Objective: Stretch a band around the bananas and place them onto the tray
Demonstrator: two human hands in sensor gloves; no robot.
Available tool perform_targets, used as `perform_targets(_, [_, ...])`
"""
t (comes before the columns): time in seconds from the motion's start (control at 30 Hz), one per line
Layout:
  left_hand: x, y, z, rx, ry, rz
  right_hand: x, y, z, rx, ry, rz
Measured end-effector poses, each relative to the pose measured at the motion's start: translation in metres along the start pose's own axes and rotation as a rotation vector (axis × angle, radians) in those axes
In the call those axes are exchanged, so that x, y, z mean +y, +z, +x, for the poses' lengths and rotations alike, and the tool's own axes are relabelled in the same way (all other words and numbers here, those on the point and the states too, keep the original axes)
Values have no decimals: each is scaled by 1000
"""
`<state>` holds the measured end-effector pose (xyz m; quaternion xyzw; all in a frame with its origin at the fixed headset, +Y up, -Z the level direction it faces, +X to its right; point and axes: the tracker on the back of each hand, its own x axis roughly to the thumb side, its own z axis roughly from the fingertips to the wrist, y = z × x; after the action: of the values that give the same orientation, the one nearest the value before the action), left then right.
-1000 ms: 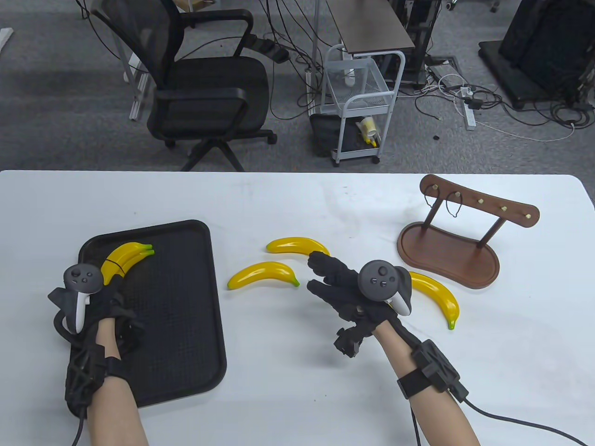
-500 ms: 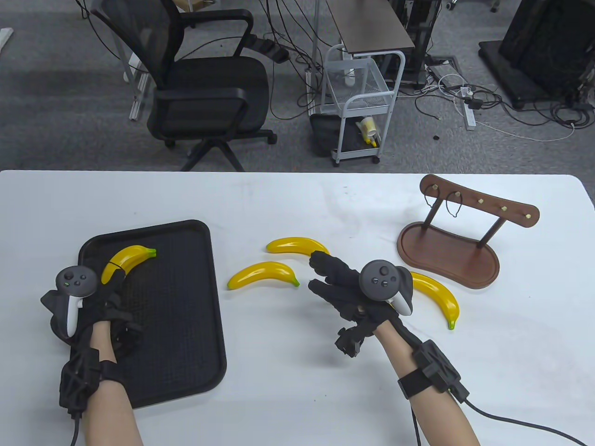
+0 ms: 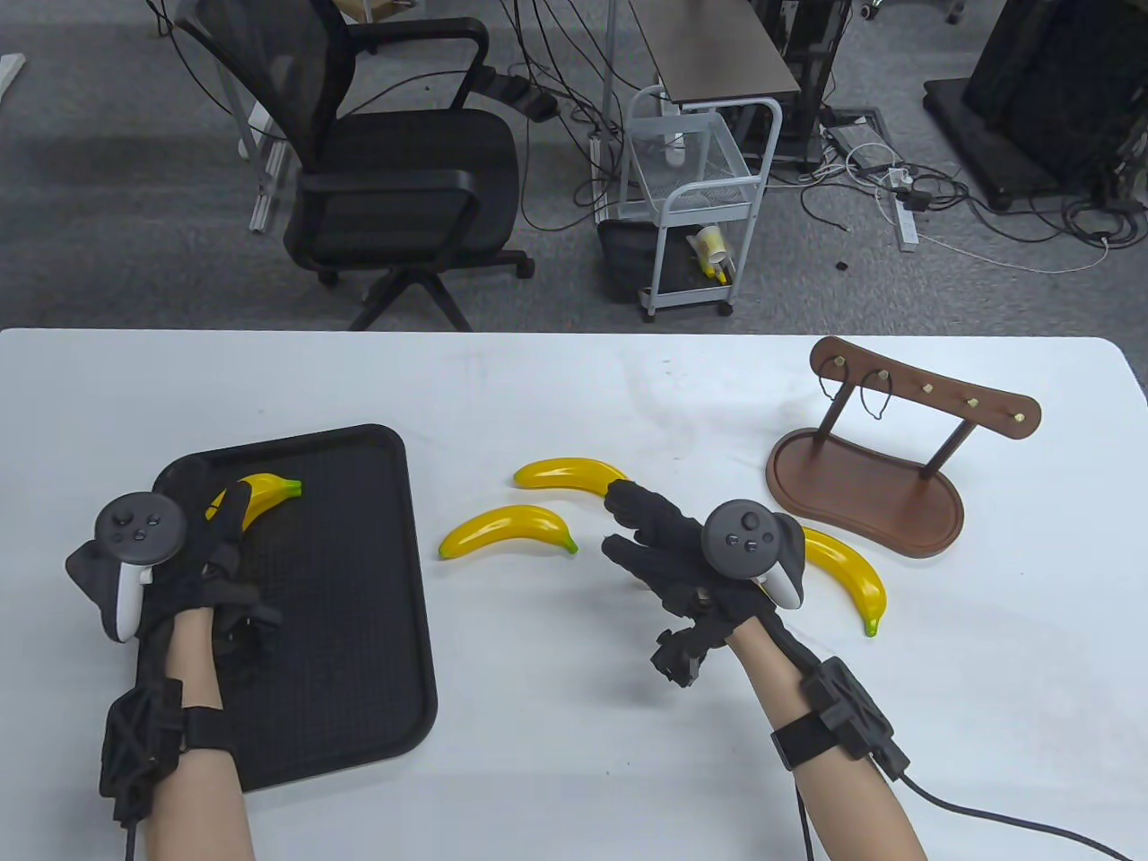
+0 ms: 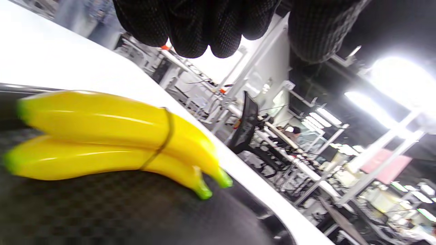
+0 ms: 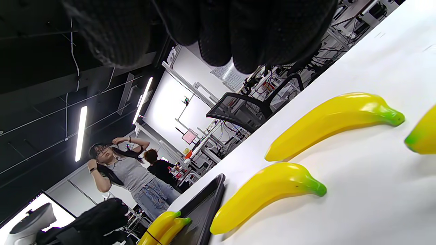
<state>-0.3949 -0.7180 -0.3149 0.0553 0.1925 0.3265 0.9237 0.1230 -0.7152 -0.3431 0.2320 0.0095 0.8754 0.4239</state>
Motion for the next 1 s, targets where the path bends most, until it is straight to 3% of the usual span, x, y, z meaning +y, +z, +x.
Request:
perform_targets(0.27, [-8,24,61,-205,21,-25,-9,1,-6,14,-1,-28])
perform_targets(0.63, [-48,65,128,-437,55,-131,-20,2,-19,50,13,-66])
perform_targets(1.0, [-92,89,158,-537,86,-254,-28,4,-30,83,21,-96])
